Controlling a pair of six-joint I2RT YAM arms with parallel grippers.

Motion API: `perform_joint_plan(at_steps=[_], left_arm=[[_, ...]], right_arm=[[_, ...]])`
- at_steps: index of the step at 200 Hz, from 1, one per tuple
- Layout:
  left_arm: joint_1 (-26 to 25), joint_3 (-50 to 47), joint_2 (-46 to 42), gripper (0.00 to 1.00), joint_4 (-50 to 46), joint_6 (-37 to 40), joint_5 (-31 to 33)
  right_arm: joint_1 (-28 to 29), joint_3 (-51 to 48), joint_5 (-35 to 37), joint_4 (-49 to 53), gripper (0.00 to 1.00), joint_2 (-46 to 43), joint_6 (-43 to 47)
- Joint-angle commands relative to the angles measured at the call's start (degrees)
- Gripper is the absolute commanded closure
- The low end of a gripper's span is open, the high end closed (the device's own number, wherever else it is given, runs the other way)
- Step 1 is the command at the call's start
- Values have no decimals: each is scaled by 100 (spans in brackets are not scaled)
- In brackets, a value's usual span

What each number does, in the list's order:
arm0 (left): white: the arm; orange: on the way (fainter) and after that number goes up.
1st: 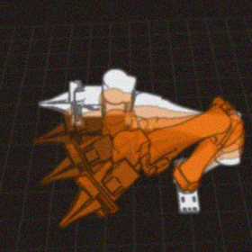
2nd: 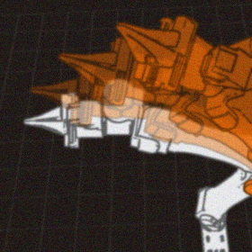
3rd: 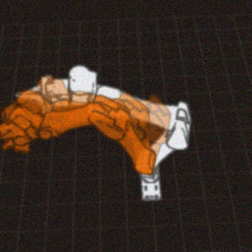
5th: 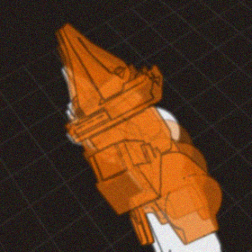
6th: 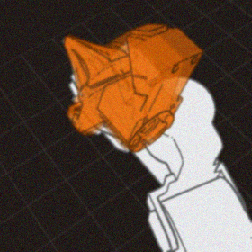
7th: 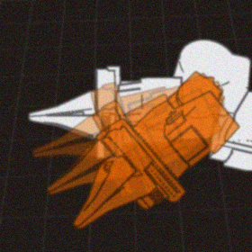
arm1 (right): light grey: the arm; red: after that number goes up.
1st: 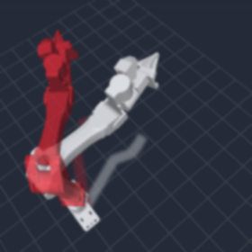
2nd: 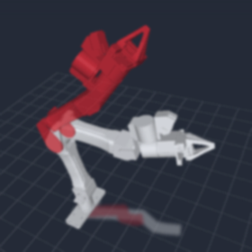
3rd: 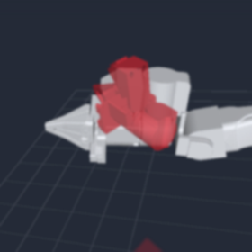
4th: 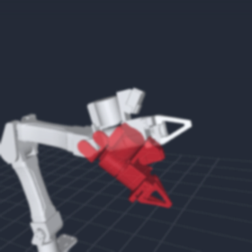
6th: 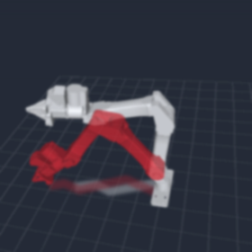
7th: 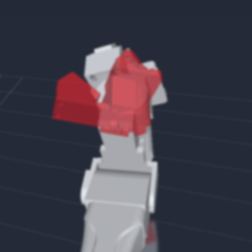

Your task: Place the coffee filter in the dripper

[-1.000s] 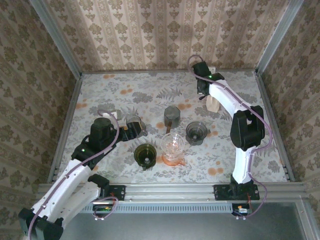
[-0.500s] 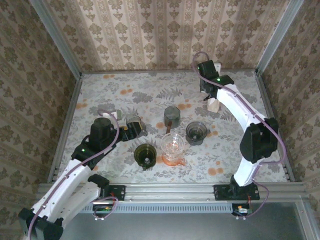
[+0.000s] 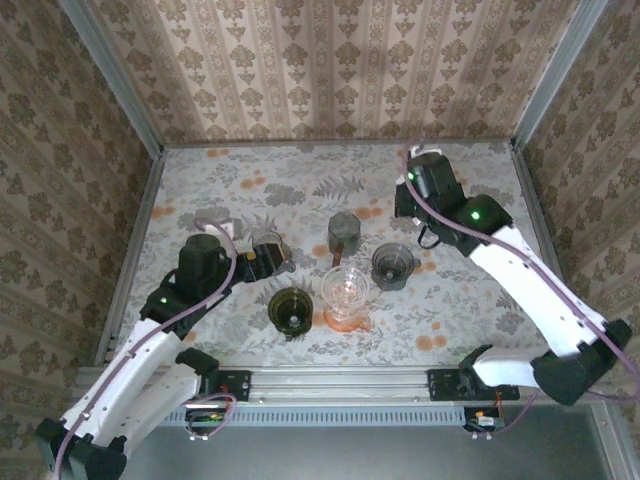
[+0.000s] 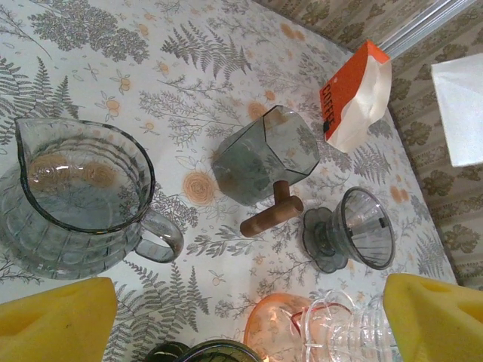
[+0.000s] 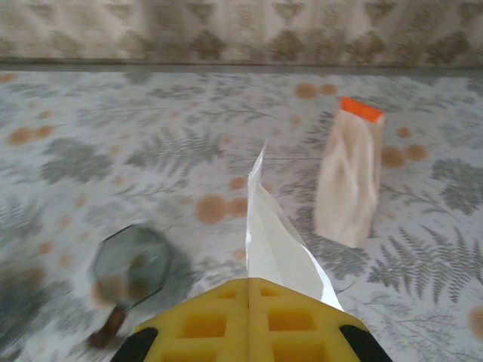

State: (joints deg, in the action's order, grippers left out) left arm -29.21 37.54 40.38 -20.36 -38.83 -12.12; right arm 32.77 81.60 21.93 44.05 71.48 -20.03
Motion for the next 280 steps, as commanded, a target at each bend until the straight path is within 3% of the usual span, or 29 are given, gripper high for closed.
perform_joint_plan(at_steps=[1, 42, 98, 204, 280], left_arm=[[-56, 184, -110, 7, -50, 50, -89], [-322, 226, -101, 6, -22, 176, -21], [-673, 346, -57, 5, -188, 376, 223], [-709, 272, -308, 6, -276, 389, 201], [-674, 244, -474, 6, -372, 420, 210]], right_arm=[[449, 239, -543, 970, 100, -369, 36], [1457, 892, -841, 2442, 100, -537, -200], [2435, 1700, -986, 3831, 100, 30, -546], [2488, 2586, -1550, 4231, 100, 1704, -182], [2671, 3063, -1867, 4189, 100, 2409, -65]])
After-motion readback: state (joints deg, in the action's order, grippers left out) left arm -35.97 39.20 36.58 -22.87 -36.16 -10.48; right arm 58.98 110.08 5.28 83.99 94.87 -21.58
